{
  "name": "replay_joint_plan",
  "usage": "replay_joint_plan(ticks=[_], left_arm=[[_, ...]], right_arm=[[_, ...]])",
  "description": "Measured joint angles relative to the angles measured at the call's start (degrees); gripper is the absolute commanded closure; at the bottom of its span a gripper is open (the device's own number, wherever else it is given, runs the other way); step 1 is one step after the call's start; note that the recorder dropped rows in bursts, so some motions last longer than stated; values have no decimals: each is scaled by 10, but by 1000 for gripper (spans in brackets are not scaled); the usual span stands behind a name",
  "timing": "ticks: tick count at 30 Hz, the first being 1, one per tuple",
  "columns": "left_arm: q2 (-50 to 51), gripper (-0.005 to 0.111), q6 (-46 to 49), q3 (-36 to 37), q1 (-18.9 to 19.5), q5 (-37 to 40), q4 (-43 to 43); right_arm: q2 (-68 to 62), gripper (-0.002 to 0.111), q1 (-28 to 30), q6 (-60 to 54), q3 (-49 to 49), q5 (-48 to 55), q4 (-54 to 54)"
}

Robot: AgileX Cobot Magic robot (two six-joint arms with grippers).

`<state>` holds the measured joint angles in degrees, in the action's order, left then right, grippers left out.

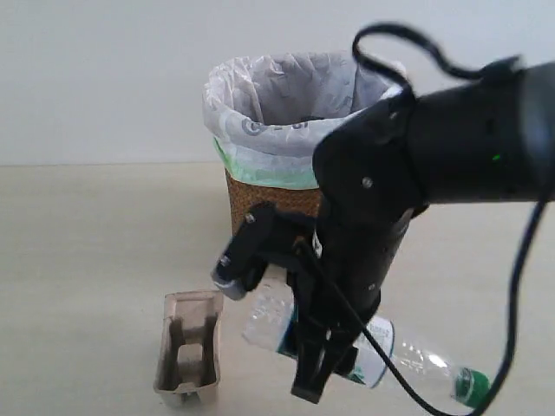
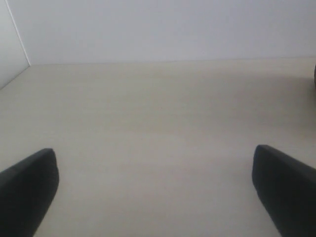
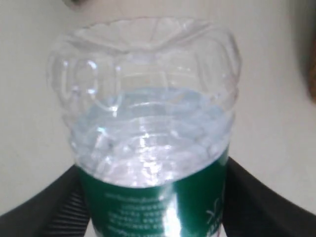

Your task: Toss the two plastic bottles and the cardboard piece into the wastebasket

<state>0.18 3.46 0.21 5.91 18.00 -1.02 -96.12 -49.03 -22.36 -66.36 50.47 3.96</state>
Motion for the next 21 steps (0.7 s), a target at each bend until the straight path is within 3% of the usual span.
replay_joint_plan(ticks=[2, 7, 12, 18, 21], left_arm=[[0, -1, 0, 0, 0, 0, 0], [0, -1, 0, 0, 0, 0, 0], [0, -1, 0, 0, 0, 0, 0], [0, -1, 0, 0, 0, 0, 0], [0, -1, 0, 0, 0, 0, 0]], right_arm=[[73, 108, -49, -9, -20, -14, -4], [187, 108, -146, -31, -47, -215, -60], [209, 108, -130, -24, -75, -404, -19], [209, 108, -119, -26, -82, -424, 6], [201, 108, -84, -29, -82, -432, 28]])
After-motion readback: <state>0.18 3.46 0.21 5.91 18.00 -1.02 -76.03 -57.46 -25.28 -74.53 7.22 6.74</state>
